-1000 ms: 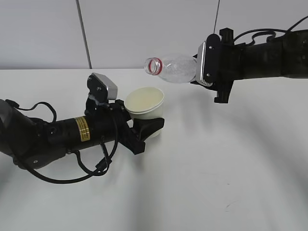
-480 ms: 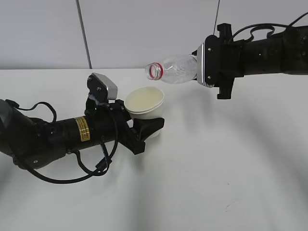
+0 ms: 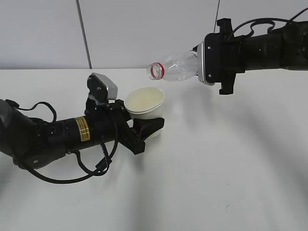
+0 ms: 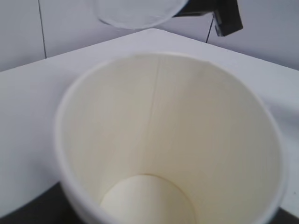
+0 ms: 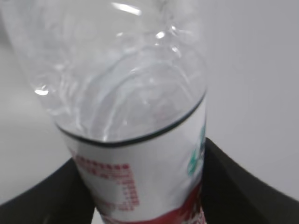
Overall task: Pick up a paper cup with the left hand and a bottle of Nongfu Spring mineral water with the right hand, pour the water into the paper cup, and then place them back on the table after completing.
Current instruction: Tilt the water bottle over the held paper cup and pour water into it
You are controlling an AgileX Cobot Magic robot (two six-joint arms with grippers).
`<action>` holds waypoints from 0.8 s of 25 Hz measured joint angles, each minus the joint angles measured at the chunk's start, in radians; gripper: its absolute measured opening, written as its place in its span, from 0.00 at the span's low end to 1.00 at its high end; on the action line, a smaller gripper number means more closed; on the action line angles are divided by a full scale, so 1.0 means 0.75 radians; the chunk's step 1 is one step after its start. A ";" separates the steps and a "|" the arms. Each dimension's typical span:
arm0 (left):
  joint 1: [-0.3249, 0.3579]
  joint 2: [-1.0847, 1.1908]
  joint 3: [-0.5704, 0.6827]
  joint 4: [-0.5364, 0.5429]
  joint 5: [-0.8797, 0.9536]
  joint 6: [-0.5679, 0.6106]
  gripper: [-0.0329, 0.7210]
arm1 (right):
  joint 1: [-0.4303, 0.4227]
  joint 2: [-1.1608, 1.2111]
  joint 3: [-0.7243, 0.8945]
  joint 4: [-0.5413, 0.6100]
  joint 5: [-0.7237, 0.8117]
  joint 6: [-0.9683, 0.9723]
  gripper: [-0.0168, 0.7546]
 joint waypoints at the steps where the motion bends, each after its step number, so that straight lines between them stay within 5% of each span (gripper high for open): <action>1: 0.000 0.000 0.000 0.000 0.000 0.000 0.59 | 0.000 0.000 -0.003 0.000 0.000 -0.005 0.59; 20: 0.000 0.000 0.000 0.000 0.000 0.000 0.59 | 0.000 0.000 -0.008 -0.010 0.005 -0.089 0.59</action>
